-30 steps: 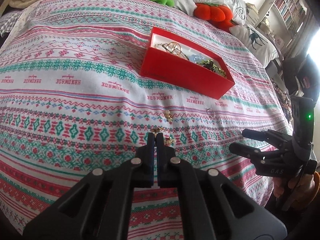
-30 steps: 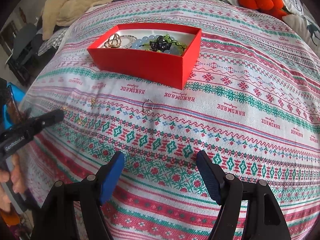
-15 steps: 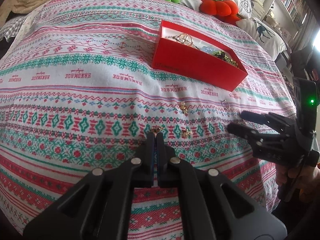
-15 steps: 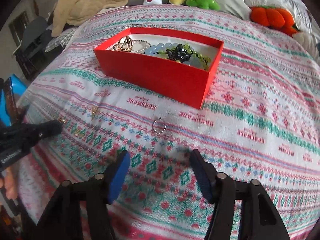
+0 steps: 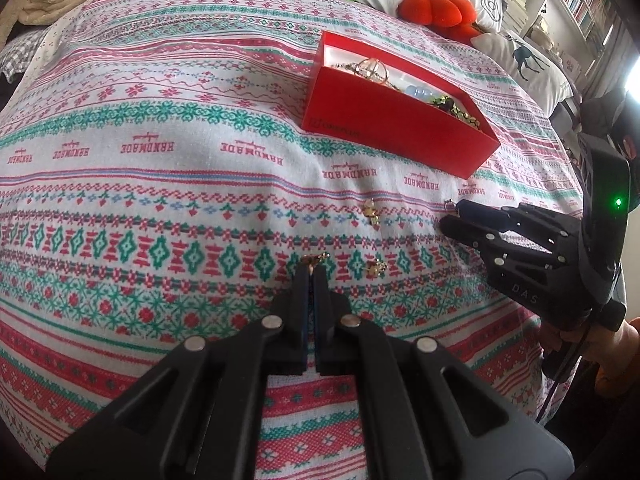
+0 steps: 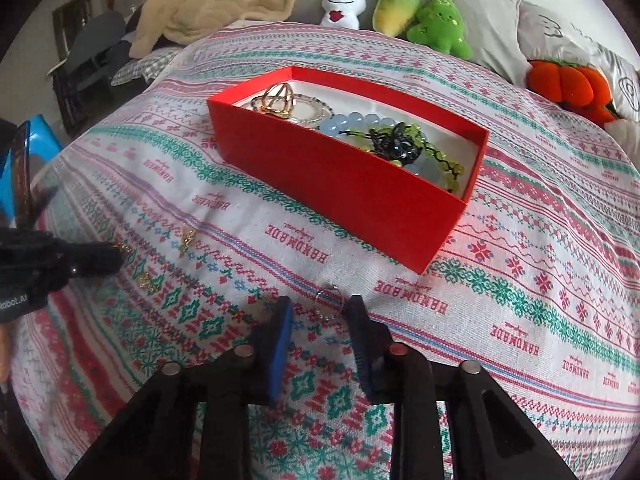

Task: Organize jewelry
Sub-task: 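Grasp the small silver ring with the right tool while the left tool holds the earring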

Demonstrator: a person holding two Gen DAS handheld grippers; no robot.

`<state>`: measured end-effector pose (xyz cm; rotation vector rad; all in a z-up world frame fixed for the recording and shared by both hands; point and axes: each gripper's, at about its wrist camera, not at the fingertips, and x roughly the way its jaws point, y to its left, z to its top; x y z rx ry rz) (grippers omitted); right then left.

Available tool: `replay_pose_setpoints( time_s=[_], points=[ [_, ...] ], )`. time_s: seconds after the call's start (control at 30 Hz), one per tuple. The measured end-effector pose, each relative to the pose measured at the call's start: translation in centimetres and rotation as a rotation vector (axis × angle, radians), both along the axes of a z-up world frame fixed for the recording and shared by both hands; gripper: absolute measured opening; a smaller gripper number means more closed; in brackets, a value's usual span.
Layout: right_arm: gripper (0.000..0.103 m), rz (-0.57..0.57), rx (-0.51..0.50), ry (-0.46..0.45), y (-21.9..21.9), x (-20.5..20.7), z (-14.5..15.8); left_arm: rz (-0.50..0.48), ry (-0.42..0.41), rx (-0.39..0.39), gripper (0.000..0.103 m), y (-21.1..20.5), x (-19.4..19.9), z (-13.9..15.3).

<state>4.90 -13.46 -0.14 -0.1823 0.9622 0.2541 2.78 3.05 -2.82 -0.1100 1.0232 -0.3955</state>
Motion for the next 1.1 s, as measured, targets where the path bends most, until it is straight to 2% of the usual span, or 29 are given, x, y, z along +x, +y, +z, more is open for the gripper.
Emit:
replay_pose_setpoints(
  time_s=[0.07,0.3,0.37,0.7,1.1],
  points=[
    [0.016,0.013,-0.002,0.003,0.4,0.0,0.0,-0.001,0.001,0.001,0.002,-0.1,0.1,0.0],
    [0.012,0.002,0.021,0.015,0.2,0.1,0.2,-0.005,0.001,0.007,0.002,-0.1,0.4,0.1],
    [0.006,0.0,0.034,0.02,0.1,0.1,0.5,-0.01,0.001,0.011,0.002,-0.1,0.5,0.3],
    [0.005,0.002,0.071,0.056,-0.1,-0.1,1.1,-0.017,-0.003,0.025,0.002,0.2,1.0,0.8],
    [0.005,-0.006,0.177,0.012,-1.4,-1.0,4.1,-0.028,-0.027,0.03,0.002,0.4,1.6,2.4]
  ],
)
